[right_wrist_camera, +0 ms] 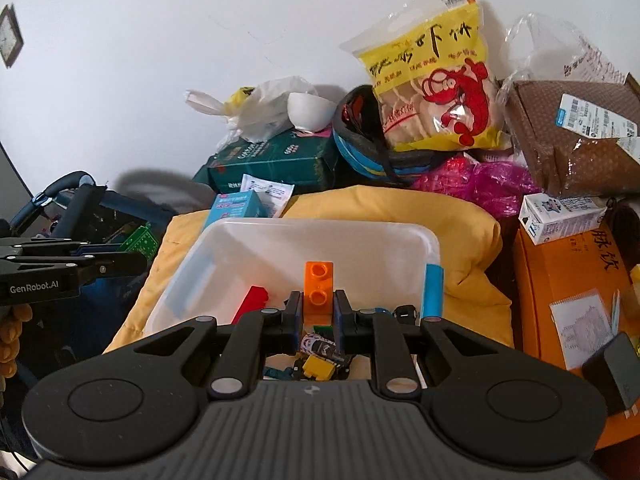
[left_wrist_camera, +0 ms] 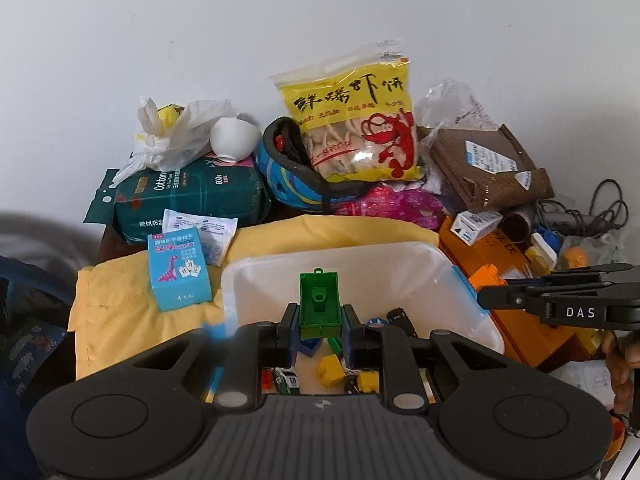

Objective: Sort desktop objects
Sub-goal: 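Carry both blocks over the white bin and open both grippers to drop them, then grasp the red block with the right gripper while the left gripper grasps the blue block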

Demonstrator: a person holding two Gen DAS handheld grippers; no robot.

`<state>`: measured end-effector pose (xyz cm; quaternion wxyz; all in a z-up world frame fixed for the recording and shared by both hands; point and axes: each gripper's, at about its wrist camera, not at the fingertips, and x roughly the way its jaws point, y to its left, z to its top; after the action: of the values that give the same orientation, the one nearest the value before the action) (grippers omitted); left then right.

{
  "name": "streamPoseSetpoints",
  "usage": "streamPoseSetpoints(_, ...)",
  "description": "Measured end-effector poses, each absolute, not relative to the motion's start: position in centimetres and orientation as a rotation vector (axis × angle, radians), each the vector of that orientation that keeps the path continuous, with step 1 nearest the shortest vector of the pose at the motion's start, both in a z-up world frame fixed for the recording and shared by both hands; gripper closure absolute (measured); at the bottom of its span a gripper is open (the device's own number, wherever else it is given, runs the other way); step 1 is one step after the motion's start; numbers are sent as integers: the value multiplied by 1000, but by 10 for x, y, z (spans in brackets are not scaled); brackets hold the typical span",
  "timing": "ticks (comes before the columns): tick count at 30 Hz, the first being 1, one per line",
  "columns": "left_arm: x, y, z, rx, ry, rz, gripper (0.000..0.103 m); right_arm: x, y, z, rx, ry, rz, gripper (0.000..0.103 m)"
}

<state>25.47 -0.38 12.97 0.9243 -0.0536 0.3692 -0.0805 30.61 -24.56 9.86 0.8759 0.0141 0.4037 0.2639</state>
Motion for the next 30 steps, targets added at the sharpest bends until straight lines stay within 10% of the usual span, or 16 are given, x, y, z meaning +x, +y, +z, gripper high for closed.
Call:
streamPoseSetpoints(11,292,-3,122,-75,839,-140,79,334,-230,88,-42,925,518,85)
streamPoseSetpoints(13,294,-2,120,-64,837,-119,75,337,-230,86,-41,925,489,68)
streamPoseSetpoints(15,295,-1,119,-69,837,-87,50,338,-233,83,-19,921,474,51)
streamPoseSetpoints(30,192,7,81,-6,752,-81,43,195,-210,45,-163,792,676,41)
